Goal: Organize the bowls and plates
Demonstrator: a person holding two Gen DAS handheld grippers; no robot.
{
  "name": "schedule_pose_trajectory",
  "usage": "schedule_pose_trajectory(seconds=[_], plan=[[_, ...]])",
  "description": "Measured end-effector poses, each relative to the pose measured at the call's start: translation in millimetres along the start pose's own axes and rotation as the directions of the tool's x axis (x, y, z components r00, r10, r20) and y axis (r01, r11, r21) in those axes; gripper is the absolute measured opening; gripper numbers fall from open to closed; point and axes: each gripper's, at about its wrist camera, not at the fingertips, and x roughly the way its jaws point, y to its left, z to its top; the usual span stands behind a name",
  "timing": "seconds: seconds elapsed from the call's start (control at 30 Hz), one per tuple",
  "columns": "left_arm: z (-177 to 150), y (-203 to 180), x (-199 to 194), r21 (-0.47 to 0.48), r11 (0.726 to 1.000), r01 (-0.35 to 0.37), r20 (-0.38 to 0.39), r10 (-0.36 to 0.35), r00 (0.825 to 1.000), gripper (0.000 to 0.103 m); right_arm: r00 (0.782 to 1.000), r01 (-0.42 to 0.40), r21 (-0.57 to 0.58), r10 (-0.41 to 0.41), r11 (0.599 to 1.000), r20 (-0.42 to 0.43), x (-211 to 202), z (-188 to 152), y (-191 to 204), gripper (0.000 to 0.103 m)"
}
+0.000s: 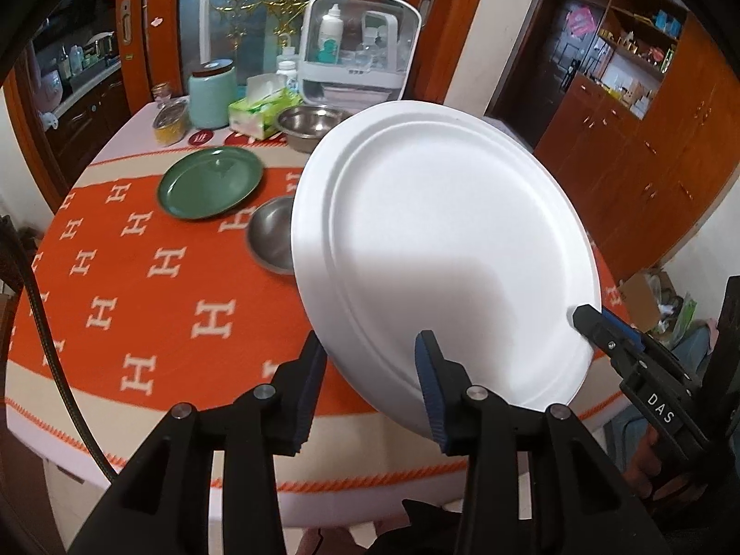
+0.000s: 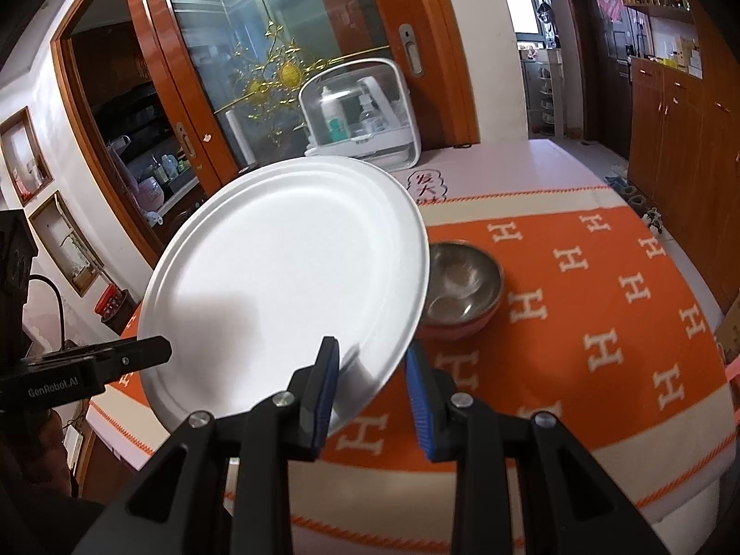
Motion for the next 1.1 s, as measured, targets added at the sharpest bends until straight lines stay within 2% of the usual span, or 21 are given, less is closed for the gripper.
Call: schedule_pose_trajectory(seconds=[0.3,0.53,0.83,1.1], plan=[[-36,33,-5,0.027,0.999,-0.028,-0.066,0.03,0.997,0.037,0.999,0.011,0.039,-0.009,0.999,-0.046,2,-44,38,0.029],[-52,43,6,0.053,0.998,-0.045,-0.123,0.051,0.991,0.037,0.995,0.03,0.078,-0.022,0.997,-0.095,11,-70,47,0.029],[-66,40,42,0.101,0.994,-0.035,-0.231,0.058,0.971,0.037,0.983,0.111,0.077,-0.098,0.991,-0.156,26,-91,46,0.031],[-71,43,80,0.061,0.998,-0.03,-0.326,0.048,0.944,0.038,0.962,0.153,0.054,-0.136,0.987,-0.237,47,-99,36,0.032]])
